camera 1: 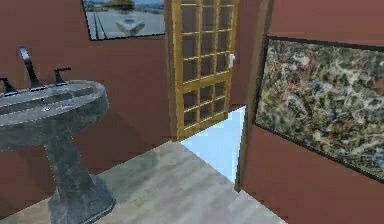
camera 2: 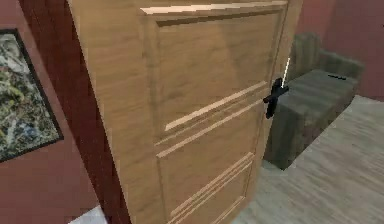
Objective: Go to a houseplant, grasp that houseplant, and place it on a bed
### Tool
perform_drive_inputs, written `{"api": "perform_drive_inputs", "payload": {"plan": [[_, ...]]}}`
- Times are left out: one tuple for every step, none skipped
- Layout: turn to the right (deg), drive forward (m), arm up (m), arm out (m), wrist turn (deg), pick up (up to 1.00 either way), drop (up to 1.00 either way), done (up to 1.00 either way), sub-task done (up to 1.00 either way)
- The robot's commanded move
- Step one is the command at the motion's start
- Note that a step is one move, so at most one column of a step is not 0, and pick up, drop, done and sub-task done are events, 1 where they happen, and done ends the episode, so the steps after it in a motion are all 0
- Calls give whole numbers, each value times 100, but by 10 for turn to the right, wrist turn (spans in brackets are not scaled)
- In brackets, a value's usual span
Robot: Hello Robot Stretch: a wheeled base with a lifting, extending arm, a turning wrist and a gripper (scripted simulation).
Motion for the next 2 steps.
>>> {"api": "perform_drive_inputs", "payload": {"plan": [[0,90,0,0,0,0,0,0,0],[30,0,0,0,0,0,0,0,0]]}}
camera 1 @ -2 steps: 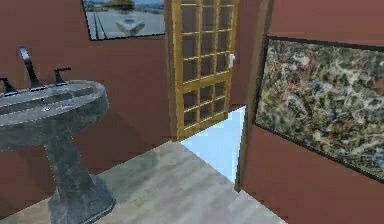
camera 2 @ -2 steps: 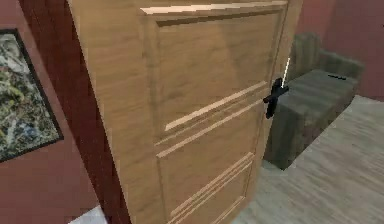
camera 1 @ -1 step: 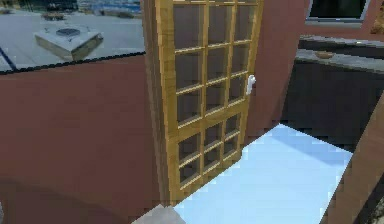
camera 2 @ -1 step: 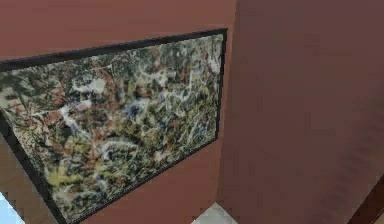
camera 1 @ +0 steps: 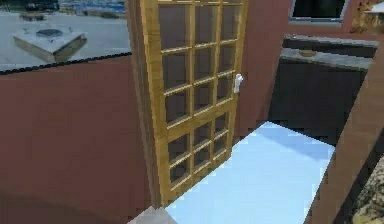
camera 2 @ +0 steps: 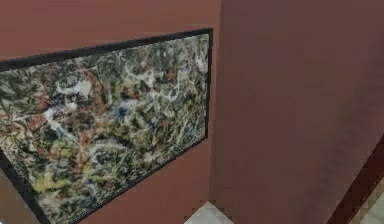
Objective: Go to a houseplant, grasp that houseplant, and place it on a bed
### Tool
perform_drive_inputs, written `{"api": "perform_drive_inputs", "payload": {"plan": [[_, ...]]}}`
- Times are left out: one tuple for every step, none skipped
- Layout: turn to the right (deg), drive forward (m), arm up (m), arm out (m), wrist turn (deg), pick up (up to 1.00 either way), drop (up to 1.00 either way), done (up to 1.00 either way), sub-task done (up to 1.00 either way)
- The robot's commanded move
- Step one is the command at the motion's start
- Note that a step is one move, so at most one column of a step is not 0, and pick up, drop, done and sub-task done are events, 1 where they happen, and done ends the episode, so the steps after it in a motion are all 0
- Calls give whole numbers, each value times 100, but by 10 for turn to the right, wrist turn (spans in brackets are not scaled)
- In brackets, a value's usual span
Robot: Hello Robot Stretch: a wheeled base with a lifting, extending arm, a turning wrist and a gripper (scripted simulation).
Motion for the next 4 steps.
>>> {"api": "perform_drive_inputs", "payload": {"plan": [[0,40,0,0,0,0,0,0,0],[420,0,0,0,0,0,0,0,0],[0,45,0,0,0,0,0,0,0],[450,0,0,0,0,0,0,0,0]]}}
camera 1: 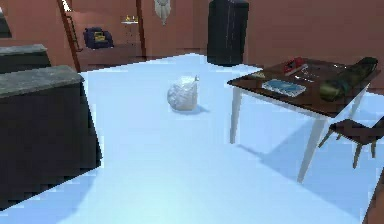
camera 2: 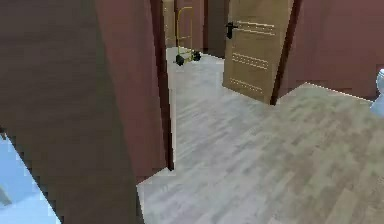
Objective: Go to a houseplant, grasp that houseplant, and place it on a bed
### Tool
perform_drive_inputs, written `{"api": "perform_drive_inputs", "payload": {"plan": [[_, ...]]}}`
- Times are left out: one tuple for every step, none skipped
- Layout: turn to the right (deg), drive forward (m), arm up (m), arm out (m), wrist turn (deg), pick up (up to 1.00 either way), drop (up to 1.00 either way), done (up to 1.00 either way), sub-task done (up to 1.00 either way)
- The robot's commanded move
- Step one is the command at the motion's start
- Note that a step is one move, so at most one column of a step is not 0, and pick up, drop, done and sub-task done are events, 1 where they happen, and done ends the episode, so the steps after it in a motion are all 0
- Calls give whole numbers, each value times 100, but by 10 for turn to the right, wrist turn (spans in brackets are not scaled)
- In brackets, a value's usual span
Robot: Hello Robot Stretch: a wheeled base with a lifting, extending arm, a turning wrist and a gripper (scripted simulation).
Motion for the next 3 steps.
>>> {"api": "perform_drive_inputs", "payload": {"plan": [[0,100,0,0,0,0,0,0,0],[0,100,0,0,0,0,0,0,0],[-390,0,0,0,0,0,0,0,0]]}}
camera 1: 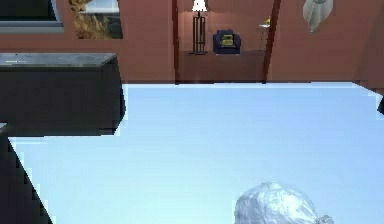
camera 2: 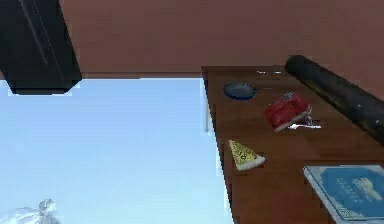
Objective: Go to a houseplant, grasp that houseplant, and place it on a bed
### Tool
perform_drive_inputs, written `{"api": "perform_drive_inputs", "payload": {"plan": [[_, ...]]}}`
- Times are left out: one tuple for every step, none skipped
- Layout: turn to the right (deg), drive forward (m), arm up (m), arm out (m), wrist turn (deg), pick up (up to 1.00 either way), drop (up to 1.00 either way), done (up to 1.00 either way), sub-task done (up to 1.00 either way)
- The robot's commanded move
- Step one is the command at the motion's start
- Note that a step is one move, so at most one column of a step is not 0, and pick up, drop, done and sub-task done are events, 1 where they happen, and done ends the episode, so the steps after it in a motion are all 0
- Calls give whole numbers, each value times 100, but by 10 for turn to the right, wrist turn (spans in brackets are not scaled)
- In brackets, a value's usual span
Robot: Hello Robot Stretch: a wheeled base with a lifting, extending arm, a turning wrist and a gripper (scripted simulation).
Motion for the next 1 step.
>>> {"api": "perform_drive_inputs", "payload": {"plan": [[0,100,0,0,0,0,0,0,0]]}}
